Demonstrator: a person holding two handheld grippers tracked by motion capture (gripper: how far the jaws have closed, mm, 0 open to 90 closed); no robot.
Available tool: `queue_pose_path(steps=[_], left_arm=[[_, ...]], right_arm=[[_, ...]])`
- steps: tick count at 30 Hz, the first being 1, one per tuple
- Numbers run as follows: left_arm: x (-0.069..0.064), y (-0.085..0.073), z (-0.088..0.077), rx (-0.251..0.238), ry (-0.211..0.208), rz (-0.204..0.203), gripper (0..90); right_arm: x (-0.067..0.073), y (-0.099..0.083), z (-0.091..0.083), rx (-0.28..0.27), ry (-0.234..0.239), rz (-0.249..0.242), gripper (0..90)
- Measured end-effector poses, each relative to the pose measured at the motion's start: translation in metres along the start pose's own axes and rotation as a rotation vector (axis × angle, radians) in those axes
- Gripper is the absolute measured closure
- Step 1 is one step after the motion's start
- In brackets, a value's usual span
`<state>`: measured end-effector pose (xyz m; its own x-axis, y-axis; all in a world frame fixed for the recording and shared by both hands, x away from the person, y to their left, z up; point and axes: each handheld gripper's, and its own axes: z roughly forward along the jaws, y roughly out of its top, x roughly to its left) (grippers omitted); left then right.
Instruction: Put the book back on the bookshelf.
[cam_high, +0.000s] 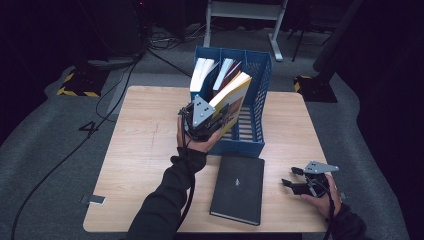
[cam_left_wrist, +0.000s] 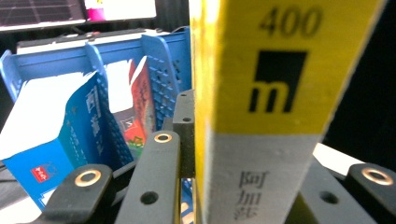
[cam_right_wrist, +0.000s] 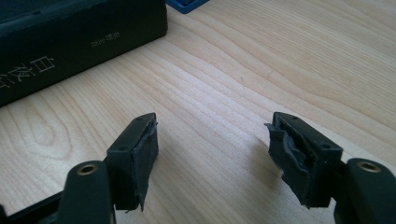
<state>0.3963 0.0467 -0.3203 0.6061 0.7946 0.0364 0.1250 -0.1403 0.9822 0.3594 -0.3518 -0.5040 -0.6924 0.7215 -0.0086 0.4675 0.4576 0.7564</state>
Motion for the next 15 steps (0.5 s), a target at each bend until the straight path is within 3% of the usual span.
queue_pose_path(steps=[5,7,15], left_arm=[[0.003,0.002,0.015,0.018,0.035,0.014,75.2],[0.005,0.002,0.023,0.027,0.048,-0.003,75.2],[0.001,0.005,0.046,0.048,0.097,-0.007,75.2]], right_arm=[[0.000,0.000,0.000,0.001,-0.009,-0.002,30.9],[0.002,0.000,0.000,0.000,-0.022,-0.014,30.9],[0.003,0.000,-0.001,-0.005,-0.033,-0.029,31.1]])
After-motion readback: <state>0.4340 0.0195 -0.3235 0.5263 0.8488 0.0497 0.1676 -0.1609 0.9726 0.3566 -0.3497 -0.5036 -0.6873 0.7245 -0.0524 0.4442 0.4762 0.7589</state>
